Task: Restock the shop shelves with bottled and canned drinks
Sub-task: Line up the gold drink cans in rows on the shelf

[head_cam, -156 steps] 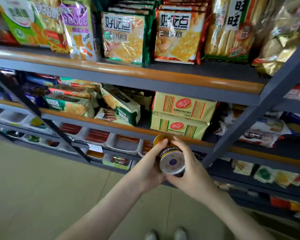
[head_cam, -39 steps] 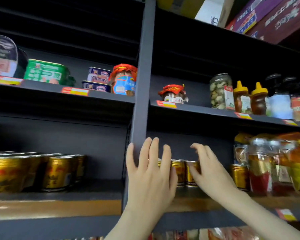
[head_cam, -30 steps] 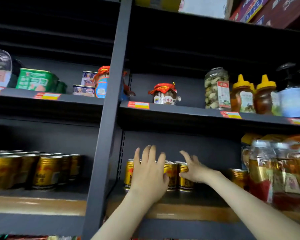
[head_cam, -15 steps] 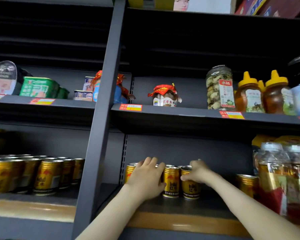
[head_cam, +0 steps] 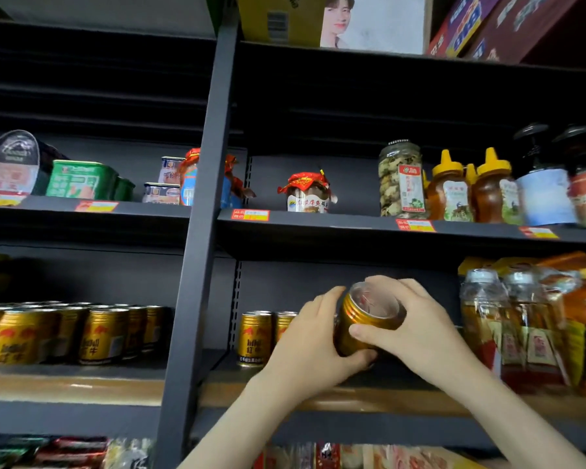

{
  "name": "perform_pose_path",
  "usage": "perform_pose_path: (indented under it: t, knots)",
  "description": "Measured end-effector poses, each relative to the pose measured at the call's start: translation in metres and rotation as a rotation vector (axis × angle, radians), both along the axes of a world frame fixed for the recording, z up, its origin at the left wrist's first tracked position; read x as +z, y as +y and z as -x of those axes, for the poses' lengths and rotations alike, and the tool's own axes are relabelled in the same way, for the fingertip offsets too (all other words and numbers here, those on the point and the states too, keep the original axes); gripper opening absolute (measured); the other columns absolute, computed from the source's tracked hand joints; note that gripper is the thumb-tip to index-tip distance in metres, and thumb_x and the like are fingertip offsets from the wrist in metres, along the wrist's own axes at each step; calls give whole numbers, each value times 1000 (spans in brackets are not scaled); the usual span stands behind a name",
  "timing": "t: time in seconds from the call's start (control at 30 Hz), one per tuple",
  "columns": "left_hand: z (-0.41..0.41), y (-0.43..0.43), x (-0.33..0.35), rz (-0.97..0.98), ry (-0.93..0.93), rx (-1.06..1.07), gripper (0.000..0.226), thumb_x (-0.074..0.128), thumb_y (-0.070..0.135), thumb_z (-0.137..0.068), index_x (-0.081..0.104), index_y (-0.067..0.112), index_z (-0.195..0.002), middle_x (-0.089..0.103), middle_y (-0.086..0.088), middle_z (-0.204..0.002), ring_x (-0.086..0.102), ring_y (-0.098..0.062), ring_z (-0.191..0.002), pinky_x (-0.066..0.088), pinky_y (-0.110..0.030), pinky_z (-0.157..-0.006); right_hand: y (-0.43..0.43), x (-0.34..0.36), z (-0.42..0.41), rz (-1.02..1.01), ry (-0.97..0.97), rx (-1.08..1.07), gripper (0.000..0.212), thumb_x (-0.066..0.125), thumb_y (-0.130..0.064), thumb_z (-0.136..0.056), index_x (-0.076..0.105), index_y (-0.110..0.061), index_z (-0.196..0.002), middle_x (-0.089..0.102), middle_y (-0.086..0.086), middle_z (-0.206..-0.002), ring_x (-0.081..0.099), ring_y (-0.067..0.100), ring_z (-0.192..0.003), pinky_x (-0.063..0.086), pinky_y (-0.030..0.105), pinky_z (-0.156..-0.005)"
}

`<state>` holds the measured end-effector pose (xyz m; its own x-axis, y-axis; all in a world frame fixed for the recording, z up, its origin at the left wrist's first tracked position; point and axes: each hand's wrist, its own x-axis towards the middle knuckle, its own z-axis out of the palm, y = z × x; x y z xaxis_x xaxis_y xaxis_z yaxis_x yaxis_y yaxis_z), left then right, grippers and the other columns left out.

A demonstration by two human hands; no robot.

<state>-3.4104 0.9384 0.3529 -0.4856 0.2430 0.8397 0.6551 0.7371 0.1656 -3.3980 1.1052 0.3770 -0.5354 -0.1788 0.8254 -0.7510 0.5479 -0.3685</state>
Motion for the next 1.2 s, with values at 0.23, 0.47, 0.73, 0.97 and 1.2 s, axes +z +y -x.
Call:
perform_pose_path:
  t: [0.23, 0.47, 0.73, 0.97, 1.2]
  knots:
    - [-76, -29, -62, -127, -43, -150, 77, 67, 53, -72, 34, 37, -140, 47, 25, -133, 45, 5, -122, 43, -23, -102, -24, -66, -72, 71, -33, 178, 69, 82, -32, -69, 46, -54, -123, 39, -39, -114, 44, -17, -109, 45, 5, -77]
    - [-144, -134, -184, -105, -213, -41, 69, 70, 48, -70, 39, 39, -131, 44, 24, -125, 45, 5, -118, 36, -10, -97, -122, -188, -117, -20, -271, 404, 85, 82, -48, -65, 31, -66, -131, 29, -49, -124, 31, -24, -122, 30, -5, -88]
    - [-216, -251, -324, -314, -496, 5, 77, 76, 30, -73, 29, 58, -128, 50, 17, -127, 53, -6, -116, 44, -23, -95, -248, -325, -159, -221, -535, 573, 86, 77, -37, -77, 16, -75, -125, 24, -49, -133, 28, -21, -128, 24, 1, -102]
    - [-260, -285, -375, -543, -908, 142, 65, 84, 40, -70, 47, 35, -123, 65, 21, -109, 62, 7, -101, 52, -18, -82, -289, -383, -170, -233, -814, 681, 79, 70, -57, -74, 21, -59, -136, 22, -47, -141, 23, -17, -134, 27, 9, -107]
    - [-263, -293, -392, -1582, -1388, 63, 98, 85, 58, -56, 48, 15, -136, 55, -7, -137, 68, -18, -103, 58, -34, -63, -298, -414, -180, -568, -911, 795, 105, 77, -55, -70, 0, -60, -141, -14, -38, -150, -9, -16, -139, 15, 23, -115]
